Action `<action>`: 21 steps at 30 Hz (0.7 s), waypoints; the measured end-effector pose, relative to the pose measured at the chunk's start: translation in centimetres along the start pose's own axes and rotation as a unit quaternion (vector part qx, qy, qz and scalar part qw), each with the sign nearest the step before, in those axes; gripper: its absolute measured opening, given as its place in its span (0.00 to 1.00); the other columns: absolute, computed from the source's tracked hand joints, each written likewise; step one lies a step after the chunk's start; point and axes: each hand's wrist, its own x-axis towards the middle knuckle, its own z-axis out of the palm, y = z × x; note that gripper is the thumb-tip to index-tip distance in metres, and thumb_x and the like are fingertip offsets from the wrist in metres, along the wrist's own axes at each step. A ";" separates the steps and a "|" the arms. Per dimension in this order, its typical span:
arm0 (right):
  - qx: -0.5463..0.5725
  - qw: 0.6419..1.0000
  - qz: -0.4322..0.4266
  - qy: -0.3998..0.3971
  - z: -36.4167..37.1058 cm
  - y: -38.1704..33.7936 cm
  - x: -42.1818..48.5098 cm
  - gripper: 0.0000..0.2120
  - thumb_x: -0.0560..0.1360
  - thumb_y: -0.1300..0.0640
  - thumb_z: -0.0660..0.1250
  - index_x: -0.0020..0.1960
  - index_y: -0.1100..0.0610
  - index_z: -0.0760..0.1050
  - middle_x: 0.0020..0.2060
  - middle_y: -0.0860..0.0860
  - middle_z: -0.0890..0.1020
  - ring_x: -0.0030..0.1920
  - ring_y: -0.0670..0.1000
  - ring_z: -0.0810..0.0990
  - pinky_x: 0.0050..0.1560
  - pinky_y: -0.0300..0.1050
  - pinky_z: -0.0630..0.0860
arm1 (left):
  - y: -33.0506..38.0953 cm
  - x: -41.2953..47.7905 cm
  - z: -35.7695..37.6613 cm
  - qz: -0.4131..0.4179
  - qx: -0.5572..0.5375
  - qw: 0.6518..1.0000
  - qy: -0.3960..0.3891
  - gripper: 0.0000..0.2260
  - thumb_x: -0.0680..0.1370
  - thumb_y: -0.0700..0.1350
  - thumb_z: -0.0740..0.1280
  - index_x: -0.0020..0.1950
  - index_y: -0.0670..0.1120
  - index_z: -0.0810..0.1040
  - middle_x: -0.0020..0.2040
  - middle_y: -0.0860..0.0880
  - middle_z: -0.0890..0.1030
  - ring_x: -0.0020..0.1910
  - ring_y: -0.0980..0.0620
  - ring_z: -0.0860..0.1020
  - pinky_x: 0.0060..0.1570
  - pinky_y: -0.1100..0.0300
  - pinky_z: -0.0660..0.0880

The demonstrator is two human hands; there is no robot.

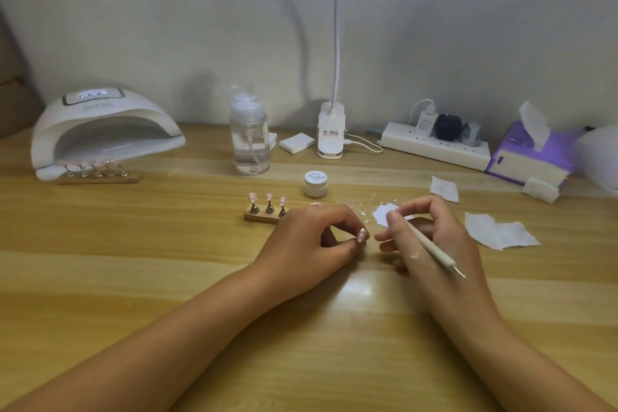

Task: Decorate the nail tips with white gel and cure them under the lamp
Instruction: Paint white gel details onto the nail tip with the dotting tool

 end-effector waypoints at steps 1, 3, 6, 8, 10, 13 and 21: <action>-0.009 1.000 -0.004 -0.006 -0.1 0.2 0.0 0.02 0.80 0.51 0.67 0.48 0.47 0.74 0.38 0.43 0.87 0.36 0.44 0.85 0.43 0.51 0.80 | 0.2 0.0 0.0 0.002 -0.008 1.000 0.012 0.04 0.75 0.43 0.73 0.44 0.53 0.82 0.41 0.61 0.82 0.29 0.60 0.77 0.33 0.69 0.67; -0.011 1.000 0.002 -0.014 0.0 0.4 0.0 0.03 0.80 0.53 0.66 0.48 0.47 0.74 0.38 0.42 0.87 0.36 0.43 0.85 0.43 0.50 0.80 | 0.5 -0.2 0.0 0.008 -0.020 0.999 0.047 0.03 0.75 0.44 0.73 0.44 0.52 0.82 0.40 0.62 0.81 0.30 0.60 0.78 0.32 0.69 0.68; -0.046 0.999 -0.015 -0.022 0.2 0.2 -0.2 0.03 0.80 0.52 0.66 0.48 0.47 0.73 0.37 0.40 0.86 0.37 0.42 0.84 0.46 0.52 0.80 | 1.0 -0.5 -0.3 0.021 -0.020 0.995 0.094 0.05 0.74 0.42 0.73 0.43 0.53 0.81 0.38 0.65 0.80 0.31 0.60 0.78 0.31 0.71 0.68; -0.045 0.998 -0.034 -0.014 0.3 -0.2 -0.3 0.04 0.81 0.46 0.64 0.49 0.45 0.72 0.38 0.38 0.86 0.38 0.40 0.83 0.45 0.51 0.80 | 1.1 -0.6 -0.5 0.021 -0.022 0.994 0.104 0.07 0.74 0.40 0.73 0.43 0.53 0.81 0.40 0.64 0.81 0.32 0.59 0.79 0.31 0.71 0.69; -0.019 0.999 -0.036 0.006 0.3 -0.6 -0.3 0.04 0.80 0.41 0.59 0.50 0.39 0.68 0.39 0.38 0.85 0.36 0.41 0.81 0.37 0.47 0.77 | 0.9 -0.6 -0.8 0.013 -0.023 0.992 0.122 0.08 0.73 0.40 0.73 0.43 0.54 0.81 0.41 0.62 0.82 0.32 0.58 0.78 0.32 0.70 0.70; 0.066 0.997 0.024 0.025 0.2 -1.4 -0.1 0.07 0.81 0.41 0.61 0.50 0.42 0.67 0.39 0.42 0.83 0.31 0.41 0.77 0.28 0.43 0.71 | 0.7 -0.5 -0.8 -0.005 -0.011 0.997 0.080 0.07 0.73 0.41 0.73 0.43 0.54 0.81 0.42 0.63 0.82 0.31 0.58 0.77 0.34 0.69 0.70; 0.233 0.962 0.144 -0.003 0.3 -1.7 0.1 0.10 0.76 0.59 0.71 0.42 0.58 0.70 0.28 0.56 0.82 0.23 0.48 0.75 0.22 0.37 0.71 | 0.3 -0.3 -0.4 0.002 0.043 0.999 -0.007 0.09 0.73 0.44 0.73 0.42 0.60 0.79 0.37 0.67 0.79 0.30 0.59 0.75 0.36 0.67 0.70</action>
